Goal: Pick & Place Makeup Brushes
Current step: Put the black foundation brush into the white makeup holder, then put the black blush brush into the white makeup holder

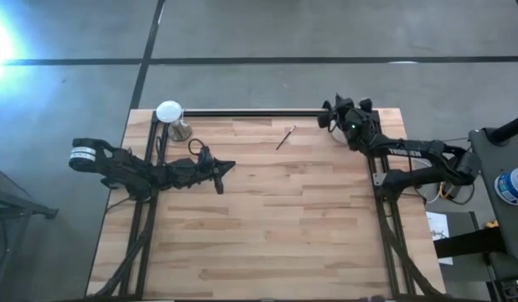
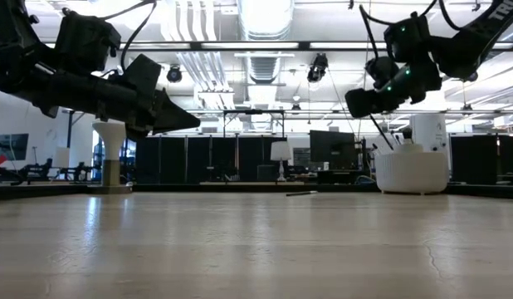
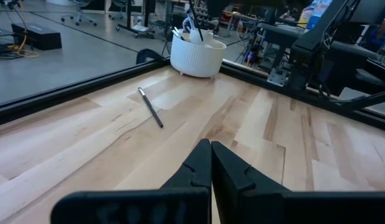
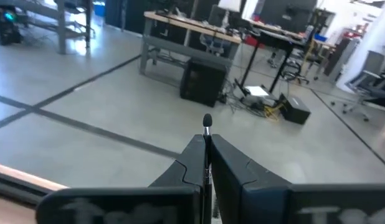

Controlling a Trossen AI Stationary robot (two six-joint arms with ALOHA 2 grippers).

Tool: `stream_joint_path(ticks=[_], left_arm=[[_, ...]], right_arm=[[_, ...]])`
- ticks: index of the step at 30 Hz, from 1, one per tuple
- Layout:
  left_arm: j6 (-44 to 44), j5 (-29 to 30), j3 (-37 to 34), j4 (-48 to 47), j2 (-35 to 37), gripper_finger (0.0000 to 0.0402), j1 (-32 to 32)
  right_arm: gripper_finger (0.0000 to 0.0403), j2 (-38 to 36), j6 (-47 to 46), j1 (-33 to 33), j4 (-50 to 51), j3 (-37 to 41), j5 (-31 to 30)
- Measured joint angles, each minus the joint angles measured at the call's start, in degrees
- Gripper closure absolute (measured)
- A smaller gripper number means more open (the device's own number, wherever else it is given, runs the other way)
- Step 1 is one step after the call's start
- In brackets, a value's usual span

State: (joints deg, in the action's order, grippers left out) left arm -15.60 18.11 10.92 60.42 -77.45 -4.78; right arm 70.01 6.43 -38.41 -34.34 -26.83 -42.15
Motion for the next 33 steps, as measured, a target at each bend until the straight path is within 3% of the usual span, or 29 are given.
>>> stream_joint_path(ticks=[12, 20, 25, 29, 33], left_arm=[[-0.6, 0.0, 0.3, 0.0, 0.0, 0.0399, -0.2], [-1.0, 0.0, 1.4, -1.7, 0.0, 0.0399, -0.4], [-2.8, 0.0, 6.0, -9.5, 0.0, 0.0399, -0.4], [-2.5, 0.0, 11.8, -14.9, -2.9, 0.0399, -0.4], [-1.1, 0.0, 18.0, -15.1, -9.5, 0.0399, -0.4]], right_arm=[[0.0387, 6.6, -6.7, -3.3, 1.2, 0.6, 1.6], [0.0319, 6.4, -10.6, -3.3, 14.4, -2.9, 2.1], [0.0289, 3.2, -12.3, -3.2, 23.8, -5.3, 4.3], [0.0305, -0.2, -12.5, -2.3, 27.0, -5.1, 7.9], [0.0349, -3.7, -12.5, 0.8, 30.3, -4.0, 8.2]])
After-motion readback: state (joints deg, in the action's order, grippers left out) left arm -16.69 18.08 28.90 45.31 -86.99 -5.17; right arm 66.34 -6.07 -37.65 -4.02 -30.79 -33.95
